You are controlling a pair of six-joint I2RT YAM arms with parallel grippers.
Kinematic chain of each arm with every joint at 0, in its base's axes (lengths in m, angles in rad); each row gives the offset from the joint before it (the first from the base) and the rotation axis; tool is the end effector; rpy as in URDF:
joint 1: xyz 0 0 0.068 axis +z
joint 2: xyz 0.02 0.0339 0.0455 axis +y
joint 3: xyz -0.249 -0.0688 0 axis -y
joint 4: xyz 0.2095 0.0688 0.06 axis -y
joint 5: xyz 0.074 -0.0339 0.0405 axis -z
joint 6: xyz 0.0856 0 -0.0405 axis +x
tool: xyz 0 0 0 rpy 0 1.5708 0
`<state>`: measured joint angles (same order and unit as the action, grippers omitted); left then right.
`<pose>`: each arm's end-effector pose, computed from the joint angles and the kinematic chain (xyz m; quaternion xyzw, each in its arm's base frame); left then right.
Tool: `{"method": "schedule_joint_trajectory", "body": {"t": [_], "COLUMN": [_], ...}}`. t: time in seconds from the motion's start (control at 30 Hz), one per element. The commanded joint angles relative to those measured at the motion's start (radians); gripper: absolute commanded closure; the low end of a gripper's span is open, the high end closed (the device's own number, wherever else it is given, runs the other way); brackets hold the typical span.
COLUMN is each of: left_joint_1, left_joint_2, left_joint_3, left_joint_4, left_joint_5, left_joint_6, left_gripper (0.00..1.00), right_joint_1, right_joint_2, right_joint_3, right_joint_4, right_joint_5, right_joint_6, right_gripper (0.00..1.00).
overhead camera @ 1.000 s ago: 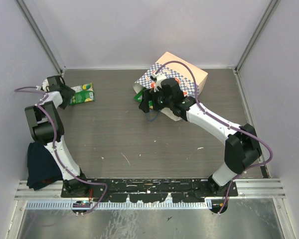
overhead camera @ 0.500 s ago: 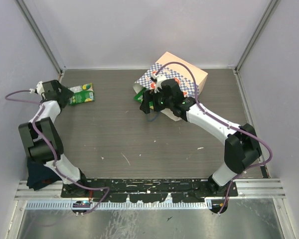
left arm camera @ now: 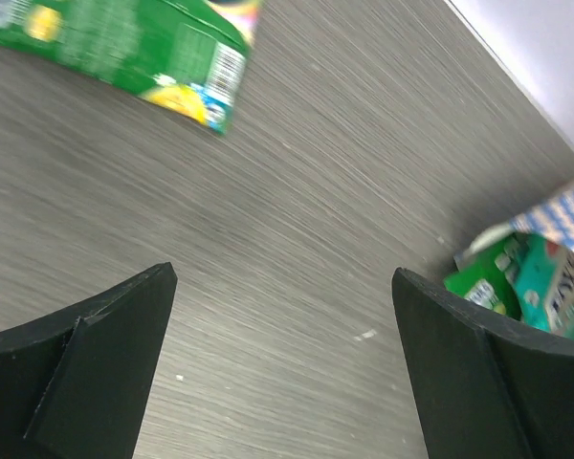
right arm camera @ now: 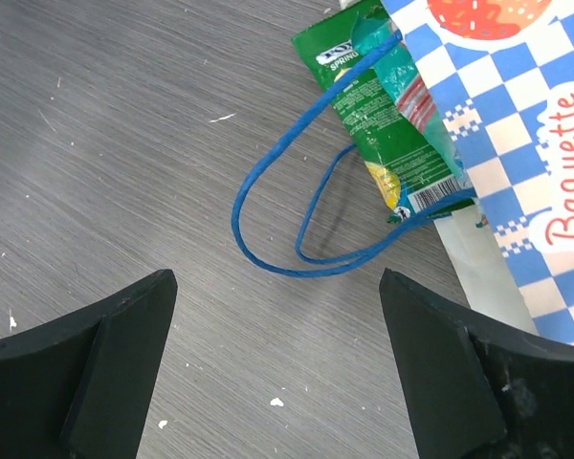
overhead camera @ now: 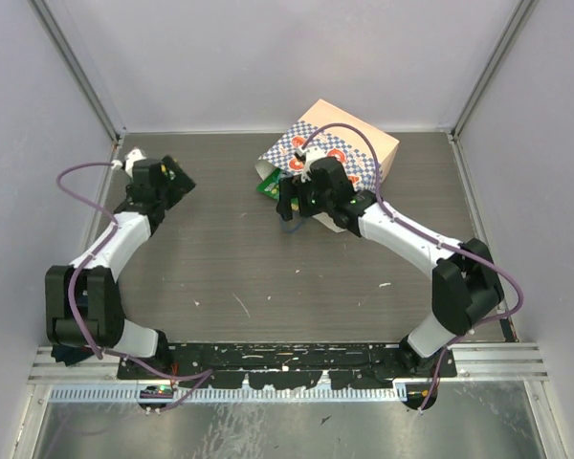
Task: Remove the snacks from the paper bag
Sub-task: Place the snack at the corner of the board, then take out the snack from the paper bag.
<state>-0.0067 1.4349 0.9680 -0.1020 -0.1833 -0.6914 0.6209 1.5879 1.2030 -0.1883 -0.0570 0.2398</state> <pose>0.3337 0.0134 0.2343 -0.3346 0.8080 -0.0881 0.4769 0.3021 0.2221 0.2529 -0.1796 0.8593 0.2222 0.4241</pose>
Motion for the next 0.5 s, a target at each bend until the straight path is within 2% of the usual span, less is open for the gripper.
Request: {"method": "schedule_joint_trajectory", "body": {"t": [0.0,0.1,0.23,0.47], "left_joint_1": [-0.066,-0.086,-0.121,-0.200], "left_joint_2": [0.030,0.084,0.158,0.289], "left_joint_3": [-0.003,-0.002,0.019,0.088], "left_joint_4": [0.111,0.171,0.223,0.243], "left_joint_5": [0.064,0.160,0.282,0.357], "left_joint_6": [0.004,0.018,0.041,0.038], "left_gripper": [0.02,0.01,0.05,0.08], "right_joint_1": [0.007,0.006,0.005,0.005], "right_joint_2": [-0.089,-0.128,-0.178,-0.199], "right_joint_3": [-0.013,-0.047,-0.099,-0.116], "right_joint_4": [0.044,0.056,0.087,0.094], "right_joint_5": [0.053,0.074,0.100,0.112], "right_joint_6": [-0.009,-0.011,-0.016,-0.023], "right_gripper": [0.06,0.06,0.03,0.03]}}
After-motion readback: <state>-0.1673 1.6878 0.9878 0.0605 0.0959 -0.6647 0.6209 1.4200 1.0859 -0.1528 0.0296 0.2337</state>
